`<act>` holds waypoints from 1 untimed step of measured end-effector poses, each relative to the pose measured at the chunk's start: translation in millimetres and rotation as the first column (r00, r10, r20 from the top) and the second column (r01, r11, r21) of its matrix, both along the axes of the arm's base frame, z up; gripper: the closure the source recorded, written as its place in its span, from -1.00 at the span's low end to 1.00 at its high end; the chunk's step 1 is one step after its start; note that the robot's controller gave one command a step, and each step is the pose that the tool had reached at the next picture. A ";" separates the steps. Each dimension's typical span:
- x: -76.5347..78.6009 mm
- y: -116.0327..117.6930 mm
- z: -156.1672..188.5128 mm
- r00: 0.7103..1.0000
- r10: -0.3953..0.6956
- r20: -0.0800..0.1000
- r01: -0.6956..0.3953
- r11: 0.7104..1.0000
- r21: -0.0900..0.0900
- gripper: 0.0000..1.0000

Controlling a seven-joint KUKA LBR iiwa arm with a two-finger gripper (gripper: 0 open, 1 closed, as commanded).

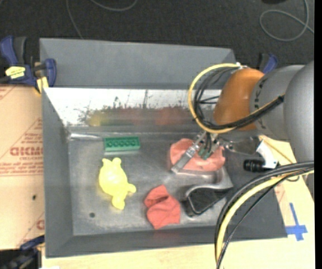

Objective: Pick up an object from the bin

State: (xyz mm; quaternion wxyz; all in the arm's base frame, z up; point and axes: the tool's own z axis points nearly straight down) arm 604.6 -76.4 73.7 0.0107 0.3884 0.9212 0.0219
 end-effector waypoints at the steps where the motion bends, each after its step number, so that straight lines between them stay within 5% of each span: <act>1: 30.1 -18.8 -2.9 0.961 0.277 0.008 -0.277 0.961 -0.002 1.00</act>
Offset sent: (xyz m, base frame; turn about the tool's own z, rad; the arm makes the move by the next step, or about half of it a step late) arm 0.0000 0.0000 0.0000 0.0000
